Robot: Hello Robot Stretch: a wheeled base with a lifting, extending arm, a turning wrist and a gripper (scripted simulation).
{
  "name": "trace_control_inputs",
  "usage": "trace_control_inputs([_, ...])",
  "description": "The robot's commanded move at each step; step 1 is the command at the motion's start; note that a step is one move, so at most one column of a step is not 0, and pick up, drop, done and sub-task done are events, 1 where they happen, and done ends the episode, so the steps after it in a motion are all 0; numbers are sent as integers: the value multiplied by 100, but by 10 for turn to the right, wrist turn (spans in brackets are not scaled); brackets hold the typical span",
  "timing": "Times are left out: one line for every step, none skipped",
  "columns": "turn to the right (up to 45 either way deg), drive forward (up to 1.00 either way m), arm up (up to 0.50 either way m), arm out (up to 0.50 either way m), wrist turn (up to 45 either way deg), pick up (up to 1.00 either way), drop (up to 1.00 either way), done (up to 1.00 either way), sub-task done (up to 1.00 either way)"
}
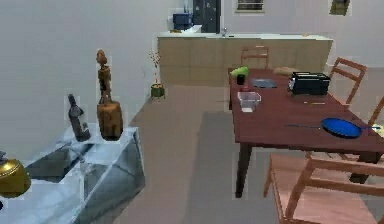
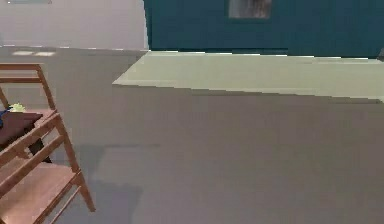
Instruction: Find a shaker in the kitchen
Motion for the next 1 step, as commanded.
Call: trace_control_inputs([0, 10, 0, 0, 0, 0, 0, 0, 0])
